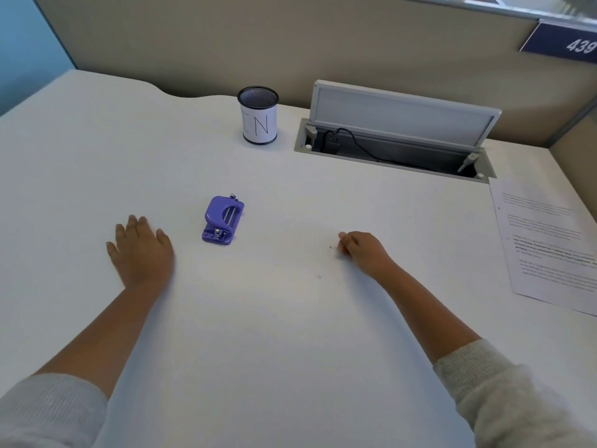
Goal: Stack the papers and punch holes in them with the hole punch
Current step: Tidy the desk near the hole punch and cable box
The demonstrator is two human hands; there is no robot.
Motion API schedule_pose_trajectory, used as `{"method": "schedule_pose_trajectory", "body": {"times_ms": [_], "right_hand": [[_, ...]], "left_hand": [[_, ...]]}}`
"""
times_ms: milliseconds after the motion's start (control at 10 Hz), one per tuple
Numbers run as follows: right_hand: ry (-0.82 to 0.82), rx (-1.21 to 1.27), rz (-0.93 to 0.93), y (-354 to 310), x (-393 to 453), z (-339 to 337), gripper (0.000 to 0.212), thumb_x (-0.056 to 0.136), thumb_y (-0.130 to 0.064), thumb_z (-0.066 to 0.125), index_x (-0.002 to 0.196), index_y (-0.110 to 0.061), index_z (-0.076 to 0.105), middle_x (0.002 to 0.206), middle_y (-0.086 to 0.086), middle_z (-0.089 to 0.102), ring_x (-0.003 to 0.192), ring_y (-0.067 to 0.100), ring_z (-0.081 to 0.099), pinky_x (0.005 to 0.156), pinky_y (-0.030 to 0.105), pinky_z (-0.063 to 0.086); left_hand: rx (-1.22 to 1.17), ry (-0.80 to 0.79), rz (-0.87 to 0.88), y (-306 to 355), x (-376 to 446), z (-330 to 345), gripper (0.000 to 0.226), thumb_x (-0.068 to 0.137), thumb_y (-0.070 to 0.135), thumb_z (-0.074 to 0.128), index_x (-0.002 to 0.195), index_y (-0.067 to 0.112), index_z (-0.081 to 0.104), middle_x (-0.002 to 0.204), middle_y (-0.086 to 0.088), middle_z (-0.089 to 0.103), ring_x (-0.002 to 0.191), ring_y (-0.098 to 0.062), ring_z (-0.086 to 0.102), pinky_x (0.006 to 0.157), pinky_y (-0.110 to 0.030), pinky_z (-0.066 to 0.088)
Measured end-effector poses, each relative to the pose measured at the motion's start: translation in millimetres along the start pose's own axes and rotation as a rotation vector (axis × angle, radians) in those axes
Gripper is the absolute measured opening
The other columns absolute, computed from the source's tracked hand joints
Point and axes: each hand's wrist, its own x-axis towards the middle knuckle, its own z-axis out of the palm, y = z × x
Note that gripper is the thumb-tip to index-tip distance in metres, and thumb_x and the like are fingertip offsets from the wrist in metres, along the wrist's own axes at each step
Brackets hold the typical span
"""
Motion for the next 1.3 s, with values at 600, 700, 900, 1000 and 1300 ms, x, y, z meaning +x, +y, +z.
{"method": "schedule_pose_trajectory", "body": {"times_ms": [600, 700, 900, 1000, 1300], "right_hand": [[0.162, 0.006, -0.055, 7.8, -7.8, 20.7, 0.006, 0.085, -0.016, 0.062, 0.08, -0.02, 0.062, 0.076, -0.003, 0.052, 0.062, 0.003, 0.045, 0.058, 0.014, 0.035], [0.159, -0.004, -0.055, 10.2, -6.0, 20.1, 0.008, 0.086, -0.017, 0.06, 0.08, -0.021, 0.062, 0.081, -0.002, 0.055, 0.064, 0.002, 0.046, 0.057, 0.01, 0.034], [0.163, 0.091, -0.024, 15.1, -3.0, 10.4, 0.022, 0.094, -0.015, 0.049, 0.104, -0.018, 0.068, 0.109, 0.001, 0.064, 0.092, 0.009, 0.054, 0.077, 0.014, 0.038], [0.158, 0.067, -0.069, 18.0, -6.4, 10.0, 0.022, 0.094, -0.013, 0.049, 0.103, -0.021, 0.068, 0.107, -0.003, 0.065, 0.091, 0.007, 0.054, 0.074, 0.004, 0.037], [0.147, -0.067, -0.209, 23.4, -17.2, 12.9, 0.024, 0.092, -0.011, 0.052, 0.101, -0.024, 0.07, 0.083, -0.003, 0.052, 0.075, 0.004, 0.05, 0.069, 0.002, 0.035]], "left_hand": [[0.022, -0.027, -0.005, 0.4, 7.3, 3.5, 0.048, 0.095, 0.021, 0.037, 0.138, -0.002, 0.035, 0.149, -0.022, 0.032, 0.141, -0.041, 0.021, 0.111, -0.062, 0.015], [0.023, -0.023, -0.007, 0.9, 7.4, 3.7, 0.048, 0.095, 0.02, 0.038, 0.137, -0.002, 0.035, 0.149, -0.023, 0.032, 0.141, -0.041, 0.022, 0.111, -0.062, 0.015], [0.012, -0.008, -0.008, 0.9, 6.0, 3.4, 0.048, 0.095, 0.019, 0.039, 0.137, -0.003, 0.036, 0.148, -0.023, 0.033, 0.14, -0.041, 0.023, 0.111, -0.062, 0.015], [0.013, -0.011, -0.01, 0.8, 6.7, 3.3, 0.048, 0.095, 0.02, 0.039, 0.137, -0.002, 0.036, 0.149, -0.023, 0.033, 0.14, -0.041, 0.023, 0.111, -0.062, 0.014], [0.026, -0.023, -0.017, 1.7, 6.4, 2.4, 0.048, 0.095, 0.021, 0.037, 0.138, -0.001, 0.035, 0.15, -0.021, 0.032, 0.141, -0.039, 0.021, 0.112, -0.06, 0.014]]}}
